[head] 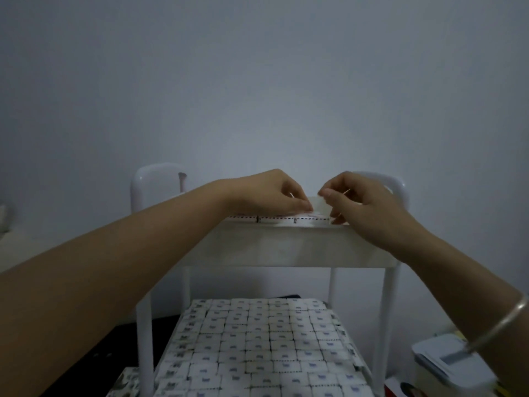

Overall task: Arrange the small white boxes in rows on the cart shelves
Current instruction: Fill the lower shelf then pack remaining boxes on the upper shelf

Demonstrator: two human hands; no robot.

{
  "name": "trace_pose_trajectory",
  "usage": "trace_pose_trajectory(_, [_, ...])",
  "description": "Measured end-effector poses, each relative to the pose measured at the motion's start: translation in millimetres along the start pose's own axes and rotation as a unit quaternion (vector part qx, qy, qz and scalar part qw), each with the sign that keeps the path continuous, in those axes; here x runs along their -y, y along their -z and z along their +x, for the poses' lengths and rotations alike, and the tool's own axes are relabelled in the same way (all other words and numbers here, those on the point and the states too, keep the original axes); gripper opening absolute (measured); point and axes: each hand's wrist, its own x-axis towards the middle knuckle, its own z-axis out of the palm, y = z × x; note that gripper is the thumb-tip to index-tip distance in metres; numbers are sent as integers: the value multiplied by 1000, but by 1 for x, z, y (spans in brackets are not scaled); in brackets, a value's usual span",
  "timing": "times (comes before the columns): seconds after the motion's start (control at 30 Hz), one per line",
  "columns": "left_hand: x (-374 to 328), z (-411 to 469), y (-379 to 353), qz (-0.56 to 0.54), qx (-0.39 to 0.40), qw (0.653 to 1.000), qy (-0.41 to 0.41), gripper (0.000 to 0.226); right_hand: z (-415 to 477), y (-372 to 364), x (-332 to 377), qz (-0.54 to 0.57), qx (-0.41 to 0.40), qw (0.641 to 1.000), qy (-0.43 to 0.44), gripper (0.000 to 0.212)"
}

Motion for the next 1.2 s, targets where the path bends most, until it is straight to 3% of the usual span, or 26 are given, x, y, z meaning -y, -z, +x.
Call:
trace_pose_trajectory(0.13, [-3, -14, 0, 14, -38, 999, 5, 25, -9, -9, 15, 7, -51, 997, 64, 7])
trace_pose_trajectory(0.23, [0, -46, 5, 32, -140, 989, -27, 22, -24, -26, 41, 23, -60, 985, 161, 8])
trace_pose_trajectory(0.37, [20, -123, 6, 15, -367, 930, -7, 22, -53, -68, 77, 76, 30, 965, 247, 7])
trace_pose_trajectory(0.47, [47, -193, -8, -12, -420, 907, 24, 21, -74, -117, 95, 74, 147, 952, 258, 7])
trace_pose_trajectory(0.63, [116, -304, -52, -17, -381, 908, 174, 27, -104, -220, 106, 43, 300, 921, 245, 12])
trace_pose_trajectory(0.73, [164, -371, -74, -38, -365, 877, 312, 25, -119, -286, 106, 32, 344, 911, 226, 19])
trace_pose_trajectory(0.83, [190, -424, -95, -39, -323, 860, 394, 20, -134, -346, 109, -10, 400, 895, 199, 23])
trace_pose_trajectory(1.0, [195, -448, -119, -62, -258, 877, 400, 7, -142, -402, 118, -51, 482, 864, 137, 36])
trace_pose_trajectory(1.2, [194, -446, -132, -70, -203, 893, 396, 41, -142, -411, 120, -48, 514, 850, 104, 37])
